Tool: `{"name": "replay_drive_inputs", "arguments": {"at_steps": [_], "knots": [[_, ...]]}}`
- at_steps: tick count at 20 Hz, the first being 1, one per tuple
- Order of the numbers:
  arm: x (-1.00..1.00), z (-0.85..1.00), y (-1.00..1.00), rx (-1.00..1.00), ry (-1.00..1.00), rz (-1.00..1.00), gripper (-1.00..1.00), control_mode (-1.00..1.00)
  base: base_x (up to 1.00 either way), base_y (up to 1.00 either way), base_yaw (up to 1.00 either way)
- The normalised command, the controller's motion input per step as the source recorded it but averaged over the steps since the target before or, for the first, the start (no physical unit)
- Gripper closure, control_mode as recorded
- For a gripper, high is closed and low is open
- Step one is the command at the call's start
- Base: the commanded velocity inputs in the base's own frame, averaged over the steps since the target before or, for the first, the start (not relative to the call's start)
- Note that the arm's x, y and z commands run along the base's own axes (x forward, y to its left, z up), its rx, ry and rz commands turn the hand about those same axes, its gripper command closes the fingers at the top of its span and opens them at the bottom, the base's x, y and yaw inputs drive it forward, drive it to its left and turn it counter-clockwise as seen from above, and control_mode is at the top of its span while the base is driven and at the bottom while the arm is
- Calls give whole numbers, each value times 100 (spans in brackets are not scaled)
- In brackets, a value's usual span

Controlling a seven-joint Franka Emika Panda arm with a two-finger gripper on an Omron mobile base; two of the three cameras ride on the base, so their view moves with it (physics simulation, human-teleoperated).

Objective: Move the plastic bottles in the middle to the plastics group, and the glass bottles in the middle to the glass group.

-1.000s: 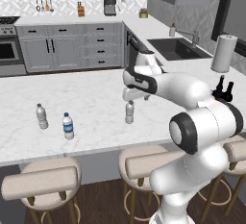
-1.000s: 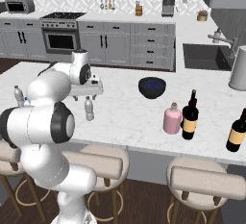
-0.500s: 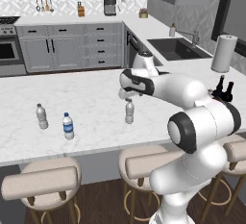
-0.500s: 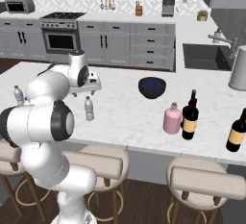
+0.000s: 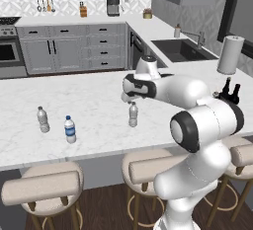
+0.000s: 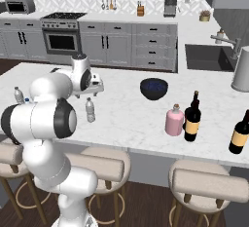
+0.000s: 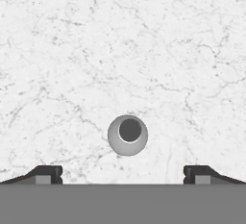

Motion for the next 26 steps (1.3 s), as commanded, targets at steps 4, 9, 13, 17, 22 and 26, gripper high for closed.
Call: {"name": "replay_drive_inputs", "arguments": {"at_steps": [4,9,13,17,22,26], "knots": [[22,-5,0,0,0,0,-100,-100,0,0,0],[0,-6,0,0,0,0,-100,-100,0,0,0],[-5,-1,-2,0,0,0,-100,-100,0,0,0],[-1,-26,0,0,0,-3,-100,-100,0,0,0],[-9,-26,0,0,2,-5,-100,-100,0,0,0],[-2,-9,0,0,0,-7,-100,-100,0,0,0]]}}
